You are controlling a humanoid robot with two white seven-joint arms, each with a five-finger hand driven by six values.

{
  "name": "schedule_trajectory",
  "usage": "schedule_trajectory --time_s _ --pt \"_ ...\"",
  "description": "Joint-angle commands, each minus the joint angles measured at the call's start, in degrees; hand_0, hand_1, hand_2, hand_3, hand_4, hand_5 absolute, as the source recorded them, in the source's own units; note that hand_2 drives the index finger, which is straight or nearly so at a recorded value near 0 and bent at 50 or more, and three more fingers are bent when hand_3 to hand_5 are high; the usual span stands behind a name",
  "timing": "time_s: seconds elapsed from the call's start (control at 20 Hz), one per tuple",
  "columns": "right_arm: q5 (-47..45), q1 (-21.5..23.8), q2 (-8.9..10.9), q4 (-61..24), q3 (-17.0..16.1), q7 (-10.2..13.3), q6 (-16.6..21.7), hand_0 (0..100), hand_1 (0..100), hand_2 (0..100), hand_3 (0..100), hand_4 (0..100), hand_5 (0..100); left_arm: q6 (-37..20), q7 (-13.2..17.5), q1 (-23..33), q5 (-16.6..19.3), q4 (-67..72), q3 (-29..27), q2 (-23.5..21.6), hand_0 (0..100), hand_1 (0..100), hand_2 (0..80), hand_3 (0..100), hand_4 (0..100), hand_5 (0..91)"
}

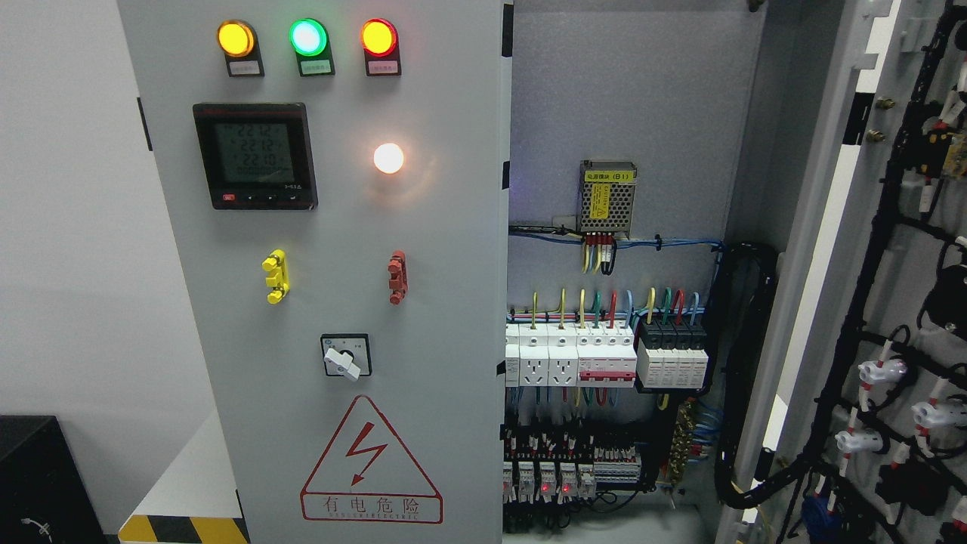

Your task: Open door with both hands

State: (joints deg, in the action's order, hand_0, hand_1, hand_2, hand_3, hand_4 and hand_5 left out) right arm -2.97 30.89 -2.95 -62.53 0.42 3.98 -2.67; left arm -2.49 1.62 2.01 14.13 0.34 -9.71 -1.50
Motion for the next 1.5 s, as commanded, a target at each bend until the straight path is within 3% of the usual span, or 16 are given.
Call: schedule_trajectory --time_s 0.0,0.1,0.2,0.3,0.4,0.5,0.8,1.05,1.2,1.45 --pt "0.0 10.8 3.56 -46.2 2.2 0.0 0.3 0 0 0 0 0 0 -1.1 0.4 -0.3 -5.9 1.7 6.1 2.6 0 0 0.0 0 0 0.0" --pt "0.0 13.7 4.35 -53.6 3.2 0.0 0.5 0 0 0 0 0 0 -1.2 0.6 -0.6 -9.8 1.4 10.0 2.6 0 0 0.0 0 0 0.0" --pt "-0.1 15.2 4.79 -57.8 4.1 0.0 1.5 0 0 0 0 0 0 -1.2 0.7 -0.6 -10.9 1.2 11.0 2.6 0 0 0.0 0 0 0.0" --pt "0.0 15.3 5.49 -57.4 6.8 0.0 5.7 0 0 0 0 0 0 -1.2 0.7 -0.6 -10.6 1.2 11.1 2.6 0 0 0.0 0 0 0.0" --pt "0.0 15.0 8.65 -57.4 10.5 0.0 11.1 0 0 0 0 0 0 -1.2 0.7 -0.6 -10.5 1.1 10.9 2.6 0 0 0.0 0 0 0.0" --pt "0.0 13.9 9.54 -57.4 12.4 0.1 14.8 0 0 0 0 0 0 -1.2 0.7 -0.6 -10.6 1.1 10.9 2.6 0 0 0.0 0 0 0.0" --pt "0.0 9.4 9.63 -57.4 15.9 0.1 15.4 0 0 0 0 0 0 -1.2 0.7 -0.6 -10.8 1.0 10.9 3.7 0 0 0.0 0 0 0.0" --pt "-0.1 0.5 9.37 -57.4 16.4 0.1 15.2 0 0 0 0 0 0 -1.2 0.7 -0.6 -10.8 1.0 10.8 3.9 0 0 0.0 0 0 0.0" --pt "-0.3 -8.9 8.49 -57.3 15.5 0.2 15.1 0 0 0 0 0 0 -1.2 0.7 -0.6 -10.8 1.0 10.2 4.0 0 0 0.0 0 0 0.0" --pt "-4.1 -21.4 4.63 -57.1 13.4 0.5 14.9 0 0 0 0 0 0 -1.0 0.7 -0.6 -10.9 1.0 5.9 4.0 0 0 0.0 0 0 0.0"
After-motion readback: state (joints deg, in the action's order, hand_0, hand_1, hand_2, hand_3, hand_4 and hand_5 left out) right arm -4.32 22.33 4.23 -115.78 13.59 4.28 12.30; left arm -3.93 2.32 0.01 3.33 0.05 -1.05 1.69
